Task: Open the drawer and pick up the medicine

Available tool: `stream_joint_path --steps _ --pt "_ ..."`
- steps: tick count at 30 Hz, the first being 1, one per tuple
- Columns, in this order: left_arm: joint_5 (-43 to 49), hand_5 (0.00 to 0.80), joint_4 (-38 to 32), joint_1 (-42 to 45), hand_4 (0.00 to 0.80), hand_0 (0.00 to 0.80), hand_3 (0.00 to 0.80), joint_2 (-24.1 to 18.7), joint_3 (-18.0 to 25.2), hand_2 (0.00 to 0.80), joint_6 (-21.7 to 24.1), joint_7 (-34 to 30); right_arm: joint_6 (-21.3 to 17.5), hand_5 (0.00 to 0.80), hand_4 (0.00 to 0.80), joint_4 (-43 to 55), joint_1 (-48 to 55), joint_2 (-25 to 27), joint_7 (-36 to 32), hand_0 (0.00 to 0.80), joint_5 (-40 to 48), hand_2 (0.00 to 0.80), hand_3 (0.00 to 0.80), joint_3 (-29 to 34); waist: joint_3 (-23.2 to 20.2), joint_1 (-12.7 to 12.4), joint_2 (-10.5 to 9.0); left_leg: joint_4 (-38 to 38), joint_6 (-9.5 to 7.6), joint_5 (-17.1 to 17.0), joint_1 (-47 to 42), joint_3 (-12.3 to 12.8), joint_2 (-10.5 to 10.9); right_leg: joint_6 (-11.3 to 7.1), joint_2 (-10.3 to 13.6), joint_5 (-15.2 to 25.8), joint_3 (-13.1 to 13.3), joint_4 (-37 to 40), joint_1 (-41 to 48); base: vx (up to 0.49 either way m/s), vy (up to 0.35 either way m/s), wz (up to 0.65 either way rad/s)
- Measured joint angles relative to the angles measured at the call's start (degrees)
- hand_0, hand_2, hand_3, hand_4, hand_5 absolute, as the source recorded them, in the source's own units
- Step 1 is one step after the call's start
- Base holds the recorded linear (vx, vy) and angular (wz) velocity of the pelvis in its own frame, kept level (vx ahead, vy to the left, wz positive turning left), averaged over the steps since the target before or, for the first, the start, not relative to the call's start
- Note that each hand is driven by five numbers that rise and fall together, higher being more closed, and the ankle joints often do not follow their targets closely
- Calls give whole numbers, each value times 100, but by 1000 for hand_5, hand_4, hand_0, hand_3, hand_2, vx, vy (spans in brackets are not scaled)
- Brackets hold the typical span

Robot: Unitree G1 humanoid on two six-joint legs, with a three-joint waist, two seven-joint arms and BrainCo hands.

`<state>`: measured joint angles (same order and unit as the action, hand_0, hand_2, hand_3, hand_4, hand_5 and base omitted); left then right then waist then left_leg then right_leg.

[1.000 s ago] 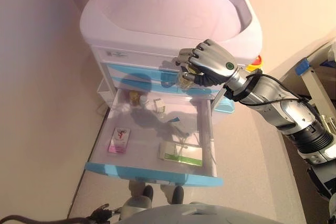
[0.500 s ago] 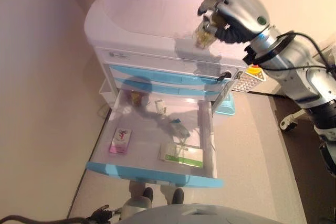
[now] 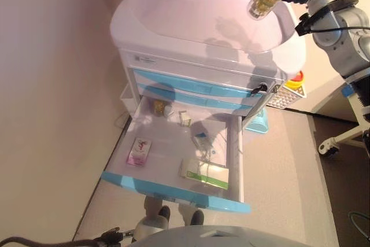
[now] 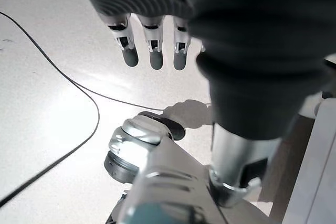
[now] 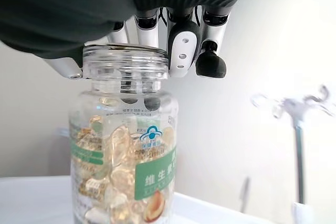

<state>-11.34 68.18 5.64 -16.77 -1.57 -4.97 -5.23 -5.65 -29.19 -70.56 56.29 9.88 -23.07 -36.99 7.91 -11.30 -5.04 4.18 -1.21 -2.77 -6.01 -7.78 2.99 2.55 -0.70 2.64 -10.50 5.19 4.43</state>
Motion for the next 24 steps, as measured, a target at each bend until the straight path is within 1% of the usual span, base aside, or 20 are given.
stream_joint_path --steps 2,5,8,12,16,18,20,24 --pt "-3 0 -3 -1 0 0 0 -33 -53 0 -1 -23 36 800 800 -362 -159 0 -60 800 216 800 800 -202 0 -47 2 -13 -6 -15 55 -66 12 -12 24 -8 -103 0 -15 41 10 22" --pt "-17 0 -5 -1 0 0 0 -104 -151 0 -11 -26 75 800 800 -739 -270 0 -186 800 386 800 800 -417 0 -178 2 -43 -5 -19 87 -123 28 -24 36 -20 -151 0 -18 24 -4 13" --pt "-109 0 -93 -12 0 0 0 -182 -269 0 -16 -34 82 800 800 -1151 -489 -1 -285 800 403 800 800 -713 2 -282 4 -106 8 -31 254 -277 52 -33 56 -25 -293 0 -108 10 -23 23" --pt "-218 0 -182 -10 0 0 0 -234 -318 0 -17 -46 128 800 800 -1609 -610 -2 -389 800 442 800 800 -894 14 -429 12 -162 35 -46 454 -392 90 -43 81 -34 -437 1 -236 -10 -26 20" --pt "-228 0 -194 -1 0 0 0 -266 -357 0 -23 -81 154 800 800 -1996 -615 -14 -557 800 513 800 800 -917 89 -562 16 -195 -4 -90 586 -495 115 -43 104 -31 -492 1 -331 -49 -29 10" --pt "-245 0 -214 -9 0 0 0 -352 -425 0 8 -109 179 800 800 -2111 -617 -17 -564 800 513 800 800 -916 156 -574 -36 -197 -3 -101 667 -514 116 -44 105 -31 -518 1 -410 -85 -33 6" --pt "-316 0 -222 -63 0 0 0 -434 -434 0 16 -149 175 800 800 -2216 -624 -18 -564 800 512 800 800 -914 331 -593 -64 -202 12 -126 733 -517 114 -43 104 -30 -548 -11 -470 -86 -34 6" --pt "-402 0 -225 -147 0 0 0 -470 -437 0 22 -149 178 800 800 -2298 -903 -11 -521 800 543 800 800 -883 537 -595 -52 -193 7 -144 790 -523 115 -34 105 -20 -554 -5 -519 -23 -12 2"
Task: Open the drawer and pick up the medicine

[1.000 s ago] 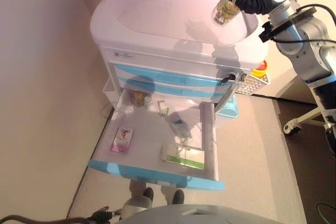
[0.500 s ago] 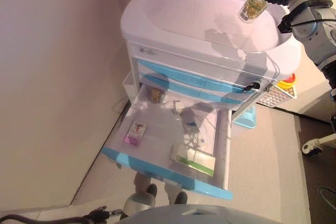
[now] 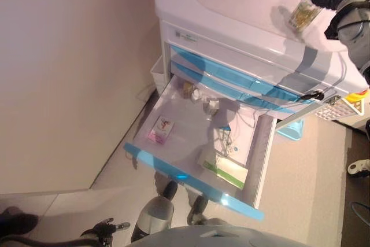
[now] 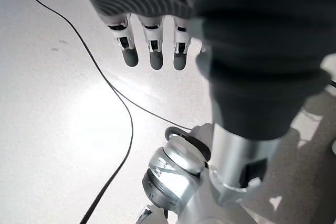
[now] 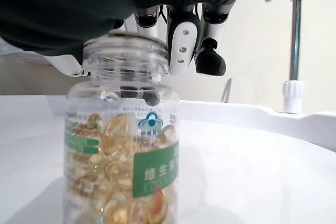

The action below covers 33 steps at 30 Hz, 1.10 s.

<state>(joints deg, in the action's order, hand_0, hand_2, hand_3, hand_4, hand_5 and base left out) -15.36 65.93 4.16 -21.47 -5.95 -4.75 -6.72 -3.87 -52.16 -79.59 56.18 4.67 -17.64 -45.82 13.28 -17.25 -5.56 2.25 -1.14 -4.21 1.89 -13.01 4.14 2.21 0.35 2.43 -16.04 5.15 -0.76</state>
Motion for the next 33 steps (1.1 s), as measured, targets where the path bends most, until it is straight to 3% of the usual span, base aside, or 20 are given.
stream_joint_path --steps 10,11,13,33 --pt "-52 0 -214 -245 0 0 0 -8 -108 0 121 -15 -222 800 800 -187 -124 1 -43 800 -36 800 800 0 86 0 -14 9 6 7 -11 7 -2 -1 0 -1 3 5 8 0 0 0" --pt "-53 0 -214 -248 0 0 0 -8 -108 0 121 -16 -239 587 587 -187 -124 0 -45 587 -43 587 587 -1 88 3 -13 8 6 7 -11 13 -2 -2 0 -1 8 5 6 -33 -3 -3" --pt "-55 0 -213 -247 0 0 0 -16 -111 0 120 -18 -246 0 0 -215 -122 -2 -88 0 -55 0 0 -19 96 6 -9 6 6 6 -10 15 -3 -2 -1 -1 9 5 4 0 0 0" --pt "-87 0 -205 -223 0 0 0 -64 -109 0 129 -48 -354 0 0 -100 -124 41 284 0 382 0 0 -2 152 59 13 28 6 8 -49 108 -14 1 -11 5 117 5 0 0 1 -2"
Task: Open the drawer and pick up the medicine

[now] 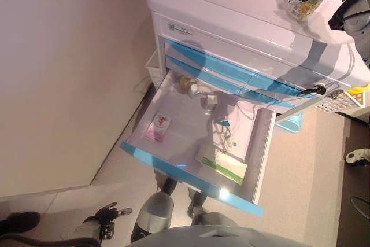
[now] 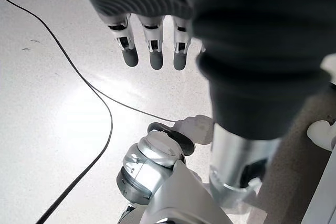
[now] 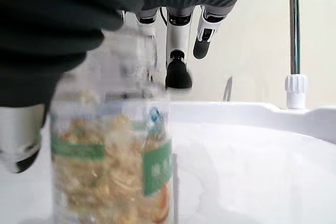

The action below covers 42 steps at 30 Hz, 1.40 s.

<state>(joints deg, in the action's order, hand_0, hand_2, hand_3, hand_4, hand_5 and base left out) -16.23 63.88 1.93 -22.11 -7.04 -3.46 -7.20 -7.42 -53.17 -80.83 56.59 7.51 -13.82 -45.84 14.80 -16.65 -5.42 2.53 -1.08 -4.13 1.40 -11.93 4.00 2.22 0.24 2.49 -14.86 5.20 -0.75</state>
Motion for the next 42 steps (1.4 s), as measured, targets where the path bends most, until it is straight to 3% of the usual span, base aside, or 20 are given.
stream_joint_path --steps 8,12,21,22,25,28,31,37,42 --pt "28 0 43 40 0 0 0 1 3 0 14 0 -86 0 0 519 -105 202 514 0 651 0 0 127 5 122 -2 58 -1 0 -122 38 -8 23 0 17 25 1 80 16 -1 -2" --pt "55 0 65 40 0 0 0 2 4 0 17 -63 -282 0 0 955 -139 393 756 0 1623 0 0 726 5 157 -2 125 -1 -1 -239 99 -18 16 -6 20 107 1 141 -4 6 -9" --pt "173 0 245 41 0 0 0 4 2 0 127 -101 -540 0 0 1175 -155 576 1369 0 2654 0 0 1450 -30 435 25 190 -1 0 -428 309 -27 -17 -6 35 303 1 235 -9 -8 -12" --pt "213 0 240 14 0 0 0 2 -7 0 123 -113 -649 0 0 1308 178 495 1482 0 2951 0 0 2099 -43 452 27 200 -8 5 -470 397 -37 -10 -12 41 353 -21 230 -33 -7 -14" --pt "291 0 229 13 0 0 0 16 -83 0 114 -155 -788 0 0 1470 906 407 1920 0 3881 0 0 3226 -135 492 79 200 -36 27 -527 505 -33 -25 -14 53 479 -36 254 -25 -4 -21" --pt "295 0 248 85 0 0 0 40 -201 0 84 -215 -884 0 0 1524 1684 -21 2047 0 4653 0 0 4348 -300 703 177 202 -103 73 -637 656 -20 -49 -17 76 626 -33 301 -67 17 -26" --pt "296 0 265 145 0 0 0 83 -288 0 25 -223 -853 0 0 1532 2846 -484 1987 0 5251 0 0 5078 -497 933 266 204 -165 123 -712 869 -24 -83 -41 129 840 -35 315 -101 28 -40" --pt "279 0 378 85 0 0 0 371 -349 0 -12 -222 -581 0 0 1807 4740 -1545 1856 0 5279 0 0 5602 -578 1575 408 248 -230 156 -778 1342 -7 -121 -93 284 1355 -5 162 -78 39 -46" --pt "242 0 459 115 0 0 0 481 -315 0 3 -56 -445 0 0 2263 6794 -2603 1685 0 4353 0 0 5507 -630 1792 362 255 -222 219 -783 1684 -70 -140 -150 338 1700 -1 74 -42 50 -40"
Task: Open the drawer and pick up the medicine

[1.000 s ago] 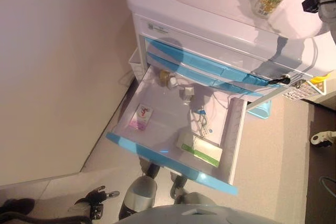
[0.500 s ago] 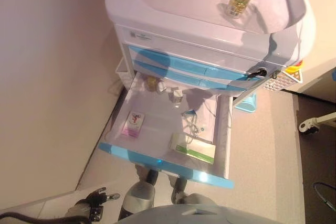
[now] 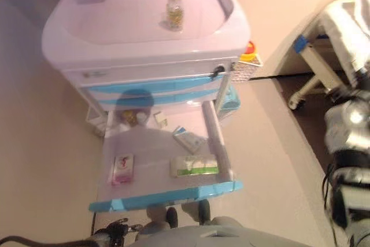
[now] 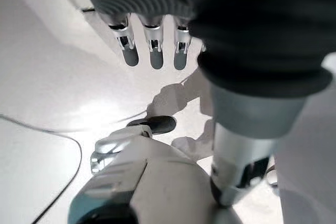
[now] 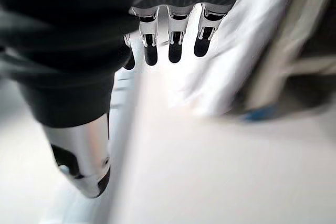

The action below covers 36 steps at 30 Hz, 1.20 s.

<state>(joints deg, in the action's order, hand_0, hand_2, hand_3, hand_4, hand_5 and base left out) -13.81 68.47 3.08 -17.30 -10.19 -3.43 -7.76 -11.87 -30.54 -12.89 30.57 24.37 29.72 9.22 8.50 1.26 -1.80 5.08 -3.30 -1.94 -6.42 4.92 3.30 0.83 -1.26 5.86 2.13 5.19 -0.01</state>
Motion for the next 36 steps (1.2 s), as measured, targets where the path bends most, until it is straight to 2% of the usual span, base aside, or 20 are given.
stream_joint_path --steps 4,10,16,22,25,28,32,36 --pt "-84 0 1 60 0 0 0 29 30 0 20 98 229 0 0 -440 802 -144 -280 0 -792 0 0 -403 22 189 20 2 -13 18 3 174 -4 -27 3 28 101 -11 -68 -41 39 -21" --pt "-93 0 -8 47 0 0 0 45 95 0 157 91 468 0 0 -1702 924 -249 -503 0 -1594 0 0 -778 160 183 -4 0 13 64 16 314 -13 -56 33 51 43 -54 -161 -37 27 -13" --pt "-88 0 -28 -196 0 0 0 -14 64 0 391 31 462 0 0 -2516 820 -501 -511 0 -1995 0 0 -947 710 130 -1 -204 -49 83 294 306 25 -59 73 56 26 -229 -401 -112 0 1" --pt "-74 0 -208 -1090 0 0 0 -236 -361 0 644 -61 420 0 0 -2910 130 -749 -446 0 -2311 0 0 -1595 1779 -18 45 -1459 -148 394 1514 192 55 -35 178 76 -140 -904 -1270 -194 -43 15" --pt "285 0 -477 -1528 0 0 0 -489 -814 0 750 27 411 0 0 -3051 -365 -738 -426 0 -2309 0 0 -1868 2174 -119 107 -2032 -157 522 2222 119 57 -107 228 12 -226 -1232 -1816 -140 -73 22" --pt "753 0 -677 -1868 0 0 0 -679 -1432 0 678 183 414 0 0 -3121 -714 -740 -461 0 -2304 0 0 -2142 2246 -126 122 -2394 -199 559 2699 45 56 -99 262 -21 -308 -1481 -2204 -85 -51 20" --pt "941 0 -1017 -2169 0 0 0 -793 -1707 0 549 227 418 0 0 -3122 -840 -767 -504 0 -2310 0 0 -2208 2286 -137 118 -2600 -265 590 2925 35 81 -117 330 -107 -357 -1805 -2468 -11 -24 7" --pt "948 0 -1278 -2343 0 0 0 -801 -1762 0 494 290 435 0 0 -3141 -795 -827 -605 0 -2313 0 0 -2369 2288 -107 114 -2736 -266 603 3103 18 89 -99 363 -210 -390 -2021 -2685 0 -2 5"
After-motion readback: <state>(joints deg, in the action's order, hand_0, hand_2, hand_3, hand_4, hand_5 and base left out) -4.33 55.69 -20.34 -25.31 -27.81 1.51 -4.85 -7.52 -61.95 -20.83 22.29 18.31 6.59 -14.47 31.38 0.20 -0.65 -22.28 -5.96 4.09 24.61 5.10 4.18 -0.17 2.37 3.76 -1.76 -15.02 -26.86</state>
